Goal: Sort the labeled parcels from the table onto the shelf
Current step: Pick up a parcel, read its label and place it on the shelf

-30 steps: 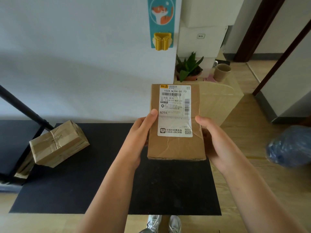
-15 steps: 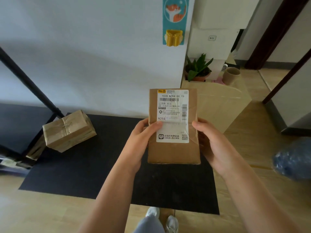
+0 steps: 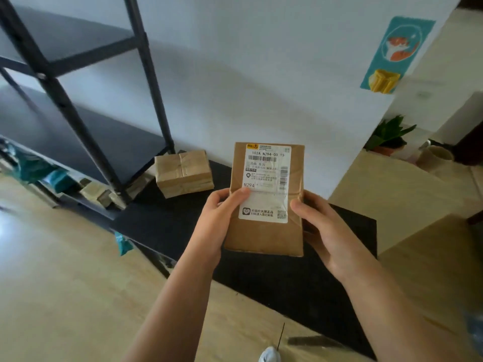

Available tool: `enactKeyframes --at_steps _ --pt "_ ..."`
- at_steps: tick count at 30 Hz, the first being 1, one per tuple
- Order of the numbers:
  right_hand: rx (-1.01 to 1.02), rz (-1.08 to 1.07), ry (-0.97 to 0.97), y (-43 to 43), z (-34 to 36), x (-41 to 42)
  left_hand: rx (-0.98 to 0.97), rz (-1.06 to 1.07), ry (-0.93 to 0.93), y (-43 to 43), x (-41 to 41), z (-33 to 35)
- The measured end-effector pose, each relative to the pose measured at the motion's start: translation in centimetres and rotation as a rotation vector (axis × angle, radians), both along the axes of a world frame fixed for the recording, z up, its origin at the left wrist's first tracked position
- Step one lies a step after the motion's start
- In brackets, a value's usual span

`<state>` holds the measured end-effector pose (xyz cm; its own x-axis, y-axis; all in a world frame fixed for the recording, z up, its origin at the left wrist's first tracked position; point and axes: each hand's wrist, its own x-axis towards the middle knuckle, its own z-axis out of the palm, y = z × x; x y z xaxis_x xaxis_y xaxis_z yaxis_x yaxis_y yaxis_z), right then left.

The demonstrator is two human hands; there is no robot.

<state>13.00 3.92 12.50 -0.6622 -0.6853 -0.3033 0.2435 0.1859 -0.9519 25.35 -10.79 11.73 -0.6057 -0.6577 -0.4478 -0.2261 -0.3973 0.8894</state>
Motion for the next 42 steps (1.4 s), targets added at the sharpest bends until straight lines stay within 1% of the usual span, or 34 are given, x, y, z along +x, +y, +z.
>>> enactKeyframes --at_steps 6,9,13,18,20,23,27,30,35,37,42 --pt "0.033 0.149 -0.068 -8.3 -1.3 10.6 0.062 0.176 -0.043 -5.9 12.6 -0.9" --pt "0.060 0.233 -0.137 -12.7 -2.5 17.4 0.056 0.269 -0.063 -9.0 20.1 -1.5" --pt "0.082 0.315 -0.174 -18.0 -3.7 25.5 0.063 0.384 -0.079 -12.5 29.2 -1.8" --pt "0.124 0.434 -0.187 -23.0 -3.9 32.9 0.085 0.502 -0.086 -16.0 36.9 -2.1" --pt "0.132 0.483 -0.185 -25.0 -4.2 34.9 0.091 0.552 -0.097 -17.6 38.9 -2.7" --pt "0.149 0.490 -0.171 -28.5 -5.0 36.6 0.097 0.566 -0.096 -20.6 41.0 -3.7" --pt "0.179 0.457 -0.175 -34.6 -6.0 37.4 0.062 0.494 -0.074 -25.4 42.9 -4.7" --pt "0.186 0.470 -0.156 -40.5 -7.0 37.9 0.023 0.439 -0.094 -29.9 44.1 -5.6" --pt "0.179 0.534 -0.178 -50.6 -7.5 39.4 0.074 0.495 -0.141 -38.5 45.7 -5.0" --pt "0.177 0.566 -0.185 -54.3 -7.4 40.0 0.063 0.506 -0.136 -41.6 46.5 -4.7" --pt "0.166 0.695 -0.193 -62.4 -7.3 42.1 0.093 0.662 -0.123 -48.6 48.8 -4.9"
